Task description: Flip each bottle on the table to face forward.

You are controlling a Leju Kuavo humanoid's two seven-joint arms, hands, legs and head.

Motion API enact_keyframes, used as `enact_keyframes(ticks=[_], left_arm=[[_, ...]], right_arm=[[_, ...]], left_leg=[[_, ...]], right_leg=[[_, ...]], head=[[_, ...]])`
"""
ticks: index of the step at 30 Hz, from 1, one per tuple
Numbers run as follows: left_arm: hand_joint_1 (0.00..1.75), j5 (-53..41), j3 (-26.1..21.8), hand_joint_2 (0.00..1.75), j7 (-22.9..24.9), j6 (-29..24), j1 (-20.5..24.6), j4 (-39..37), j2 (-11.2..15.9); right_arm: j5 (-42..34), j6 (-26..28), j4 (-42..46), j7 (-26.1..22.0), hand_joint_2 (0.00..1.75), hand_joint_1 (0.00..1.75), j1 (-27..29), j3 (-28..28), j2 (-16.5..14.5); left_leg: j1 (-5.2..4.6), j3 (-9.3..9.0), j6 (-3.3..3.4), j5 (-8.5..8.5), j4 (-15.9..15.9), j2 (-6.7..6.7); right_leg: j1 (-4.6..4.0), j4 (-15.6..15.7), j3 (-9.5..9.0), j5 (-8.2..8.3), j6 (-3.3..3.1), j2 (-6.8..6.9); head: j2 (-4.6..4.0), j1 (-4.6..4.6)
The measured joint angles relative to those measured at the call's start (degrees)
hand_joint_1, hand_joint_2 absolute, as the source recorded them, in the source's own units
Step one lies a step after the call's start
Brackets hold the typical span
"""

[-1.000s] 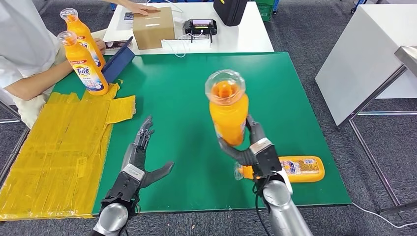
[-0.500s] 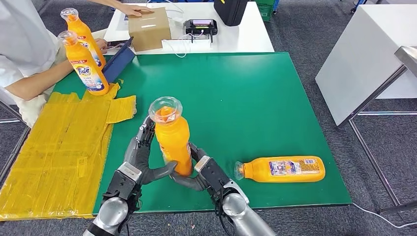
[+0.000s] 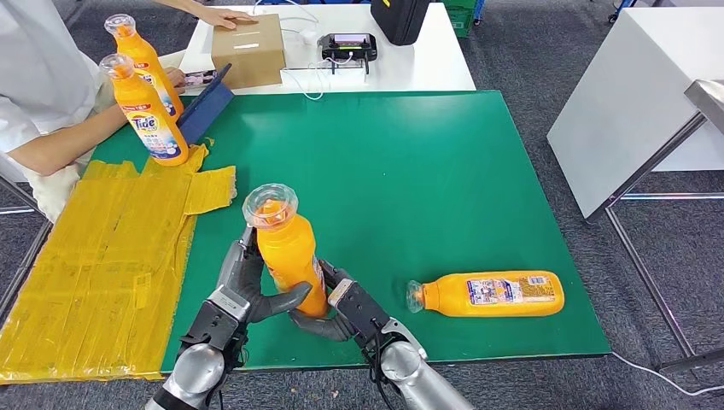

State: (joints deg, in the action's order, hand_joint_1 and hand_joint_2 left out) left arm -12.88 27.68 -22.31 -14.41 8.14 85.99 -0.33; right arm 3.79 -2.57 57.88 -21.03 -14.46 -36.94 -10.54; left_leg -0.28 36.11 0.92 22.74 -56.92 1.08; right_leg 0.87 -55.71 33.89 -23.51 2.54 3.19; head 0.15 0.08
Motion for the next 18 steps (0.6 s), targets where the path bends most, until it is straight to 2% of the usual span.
enact_keyframes(ticks=[3,4,7,8,18], left_arm=[[0.00,0.27,0.11,1.75,-0.14,-0.05,0.10,-0.01,0.01],[0.07,0.35,0.18,1.75,-0.22,-0.05,0.15,-0.02,0.02],[1.37,0.72,0.34,1.75,-0.59,-0.06,0.24,-0.03,0.03],[1.75,0.90,0.37,1.75,-0.72,-0.07,0.24,-0.04,0.03],[1.75,3.04,0.80,1.75,-1.64,0.60,0.36,-0.19,0.12]], right_arm=[[-0.21,0.15,-0.43,-0.10,1.75,1.75,-0.02,-0.15,0.00],[-0.28,0.22,-0.56,-0.14,1.75,1.75,-0.04,-0.18,0.00],[-0.36,0.61,-0.91,-0.26,1.75,1.75,-0.06,-0.19,0.00],[-0.26,0.89,-1.01,-0.33,1.75,1.75,-0.06,-0.19,0.00],[2.48,4.84,-0.55,-1.24,1.75,1.75,0.04,-0.15,0.28]], left_leg=[[0.00,0.00,0.00,0.00,0.00,0.00],[0.00,0.00,0.00,0.00,0.00,0.00],[0.00,0.00,0.00,0.00,0.00,0.00],[0.00,0.00,0.00,0.00,0.00,0.00],[0.00,0.00,0.00,0.00,0.00,0.01]], right_leg=[[0.00,0.00,0.00,0.00,0.00,0.00],[0.00,0.00,0.00,0.00,0.00,0.00],[0.00,0.00,0.00,0.00,0.00,0.00],[0.00,0.00,0.00,0.00,0.00,0.00],[0.00,0.00,0.02,0.00,0.00,0.00]], head=[[0.00,0.01],[0.00,0.01],[0.00,0.00],[0.00,0.00],[0.00,0.00]])
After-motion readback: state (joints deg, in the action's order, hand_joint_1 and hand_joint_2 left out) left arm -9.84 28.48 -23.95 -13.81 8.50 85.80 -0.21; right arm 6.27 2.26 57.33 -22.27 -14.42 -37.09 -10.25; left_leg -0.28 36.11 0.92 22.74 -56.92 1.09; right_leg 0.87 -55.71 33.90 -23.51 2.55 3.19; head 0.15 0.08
